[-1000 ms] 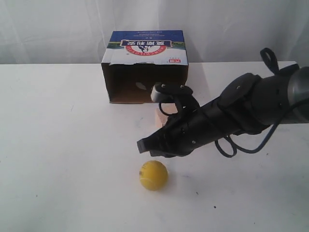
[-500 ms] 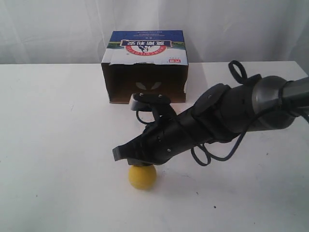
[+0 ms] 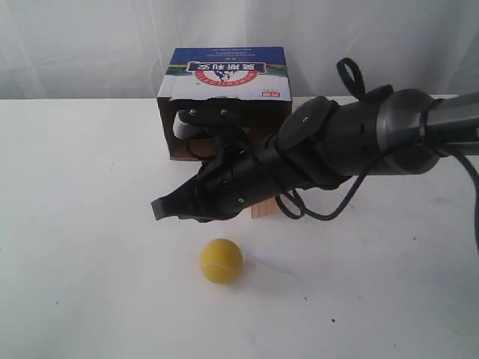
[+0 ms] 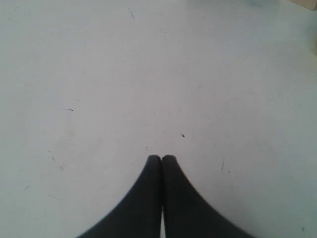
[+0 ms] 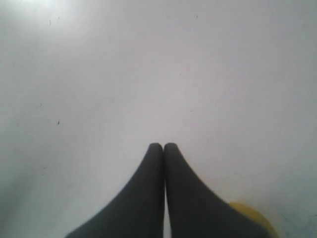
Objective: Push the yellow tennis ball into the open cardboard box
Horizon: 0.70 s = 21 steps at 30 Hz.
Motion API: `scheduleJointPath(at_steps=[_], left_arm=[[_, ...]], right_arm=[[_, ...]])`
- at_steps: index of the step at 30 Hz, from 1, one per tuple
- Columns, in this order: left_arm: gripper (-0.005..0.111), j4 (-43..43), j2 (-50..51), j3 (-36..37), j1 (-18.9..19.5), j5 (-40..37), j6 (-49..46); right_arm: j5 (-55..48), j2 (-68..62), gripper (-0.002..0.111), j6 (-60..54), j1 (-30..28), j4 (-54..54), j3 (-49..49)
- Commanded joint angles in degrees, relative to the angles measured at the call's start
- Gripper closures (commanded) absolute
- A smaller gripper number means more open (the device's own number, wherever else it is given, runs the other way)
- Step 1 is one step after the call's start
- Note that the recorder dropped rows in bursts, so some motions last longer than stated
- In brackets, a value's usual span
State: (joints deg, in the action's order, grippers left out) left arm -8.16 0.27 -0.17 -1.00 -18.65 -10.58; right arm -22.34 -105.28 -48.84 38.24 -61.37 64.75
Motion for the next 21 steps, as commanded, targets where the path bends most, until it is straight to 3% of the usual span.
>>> scheduleJointPath(at_steps=[1, 3, 6, 9, 18, 21], left_arm=[[0.107, -0.4, -0.3, 0.2, -0.4, -1.5, 0.1], [0.107, -0.4, -0.3, 0.2, -0.4, -1.5, 0.1], [0.107, 0.0, -0.3, 0.2, -0.4, -1.4, -1.4], [0.107, -0.2, -0.3, 0.2, -0.4, -0.1, -1.7], [0.107, -0.4, -0.3, 0.2, -0.4, 0.1, -1.7], [0.107, -0.5, -0.3, 0.2, -0.4, 1.5, -1.7]], right_arm=[[0.2, 1.1, 0.108, 6.3, -0.1, 9.3, 0.4], [0.0, 0.7, 0.108, 12.5, -0.1, 18.5, 0.4], [-1.3, -0.6, 0.108, 32.7, -0.2, 43.3, 0.4], [-3.3, -1.6, 0.108, 41.1, -0.2, 51.9, 0.4], [-4.2, -4.4, 0.108, 40.5, 0.3, 46.4, 0.4], [-2.9, -4.4, 0.108, 33.0, 1.7, 39.4, 0.5]])
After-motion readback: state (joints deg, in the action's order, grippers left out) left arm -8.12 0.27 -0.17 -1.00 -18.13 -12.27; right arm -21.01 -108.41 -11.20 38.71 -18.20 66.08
